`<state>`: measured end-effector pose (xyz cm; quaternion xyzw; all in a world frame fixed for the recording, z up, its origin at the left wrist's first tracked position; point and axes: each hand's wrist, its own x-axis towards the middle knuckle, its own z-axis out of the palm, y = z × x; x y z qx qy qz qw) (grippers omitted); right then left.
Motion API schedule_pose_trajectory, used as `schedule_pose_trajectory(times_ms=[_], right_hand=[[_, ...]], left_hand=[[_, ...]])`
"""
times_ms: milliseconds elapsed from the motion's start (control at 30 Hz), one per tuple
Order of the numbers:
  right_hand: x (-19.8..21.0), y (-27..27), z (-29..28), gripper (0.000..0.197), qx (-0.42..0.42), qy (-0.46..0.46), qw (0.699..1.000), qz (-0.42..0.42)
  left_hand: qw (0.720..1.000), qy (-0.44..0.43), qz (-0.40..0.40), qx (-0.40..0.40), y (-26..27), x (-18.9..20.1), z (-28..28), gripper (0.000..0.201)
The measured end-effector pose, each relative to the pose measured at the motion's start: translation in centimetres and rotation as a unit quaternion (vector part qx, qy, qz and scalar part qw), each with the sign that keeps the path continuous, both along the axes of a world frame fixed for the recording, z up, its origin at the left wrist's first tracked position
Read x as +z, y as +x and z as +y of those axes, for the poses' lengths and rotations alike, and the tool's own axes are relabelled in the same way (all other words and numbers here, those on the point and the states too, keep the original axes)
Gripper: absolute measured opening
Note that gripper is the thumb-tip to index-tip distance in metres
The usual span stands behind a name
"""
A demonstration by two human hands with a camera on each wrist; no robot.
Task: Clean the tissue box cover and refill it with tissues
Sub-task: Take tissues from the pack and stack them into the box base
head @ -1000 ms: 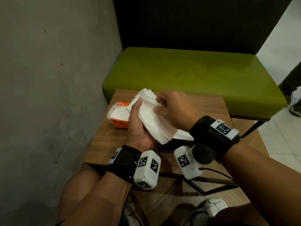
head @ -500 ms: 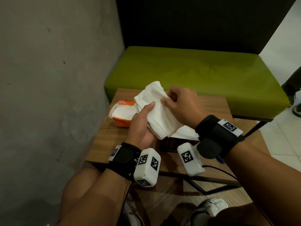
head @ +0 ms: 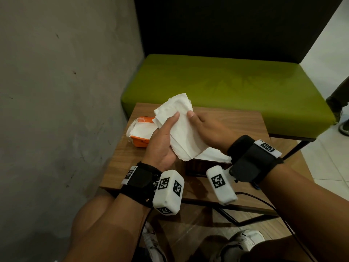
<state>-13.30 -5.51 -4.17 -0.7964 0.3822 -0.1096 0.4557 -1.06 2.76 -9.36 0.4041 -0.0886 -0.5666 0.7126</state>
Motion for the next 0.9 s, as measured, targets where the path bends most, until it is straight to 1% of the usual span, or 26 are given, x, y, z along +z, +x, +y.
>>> schedule_pose_trajectory(times_ms=[100, 200, 267, 333, 367, 400, 433, 500, 533, 600, 667, 733, 800, 900], right_hand=[[0.0, -0.3, -0.3, 0.059, -0.022, 0.038, 0.999, -0.016], [-0.2, -0.2, 0.2, 0.062, 0.010, 0.020, 1.000, -0.001], [-0.1, -0.1, 0.1, 0.060, 0.007, 0.026, 1.000, -0.009], [0.2, -0.3, -0.1, 0.056, -0.037, 0.073, 0.996, -0.046], [0.2, -0.6, -0.4, 0.058, -0.054, 0.107, 0.991, -0.063], [0.1, -0.9, -0.6, 0.063, -0.055, 0.140, 0.986, -0.073], [-0.1, -1.2, -0.6, 0.062, -0.043, 0.172, 0.981, -0.077], [-0.8, -1.6, -0.5, 0.047, -0.017, 0.201, 0.976, -0.077], [-1.1, -1.7, -0.7, 0.039, -0.022, 0.202, 0.976, -0.080], [-1.5, -2.0, -1.1, 0.032, -0.064, 0.214, 0.968, -0.113], [-1.3, -2.6, -1.7, 0.032, -0.099, 0.247, 0.951, -0.156], [-1.2, -3.2, -2.3, 0.030, -0.116, 0.292, 0.929, -0.194], [-1.2, -3.3, -2.3, 0.027, -0.138, 0.311, 0.914, -0.219], [-1.5, -2.5, -1.6, 0.029, -0.154, 0.293, 0.917, -0.222]], left_hand=[[1.000, 0.003, -0.001, -0.008, 0.3, 0.0, 0.1, 0.047], [1.000, 0.015, 0.001, -0.010, 0.0, 0.1, -0.2, 0.045], [1.000, 0.025, 0.006, -0.009, -0.1, 0.1, -0.3, 0.044], [0.999, 0.034, 0.019, -0.002, 0.3, -0.2, -0.2, 0.042], [0.999, 0.035, 0.030, 0.006, 0.5, -0.3, -0.1, 0.044], [0.999, 0.033, 0.041, 0.016, 0.7, -0.4, -0.1, 0.046], [0.998, 0.025, 0.049, 0.025, 0.8, -0.4, -0.1, 0.046], [0.998, 0.015, 0.054, 0.033, 0.9, -0.3, -0.3, 0.043], [0.998, 0.014, 0.054, 0.034, 0.9, -0.2, -0.4, 0.042], [0.999, 0.011, 0.036, 0.038, 1.3, -0.2, -0.4, 0.041], [1.000, 0.009, 0.000, 0.029, 2.4, -0.4, 0.0, 0.045], [0.998, 0.037, -0.050, 0.004, 3.5, -0.3, 0.4, 0.052], [0.994, 0.060, -0.088, -0.026, 3.6, 0.2, 0.4, 0.052], [0.988, 0.077, -0.124, -0.047, 2.0, 0.9, 0.0, 0.041]])
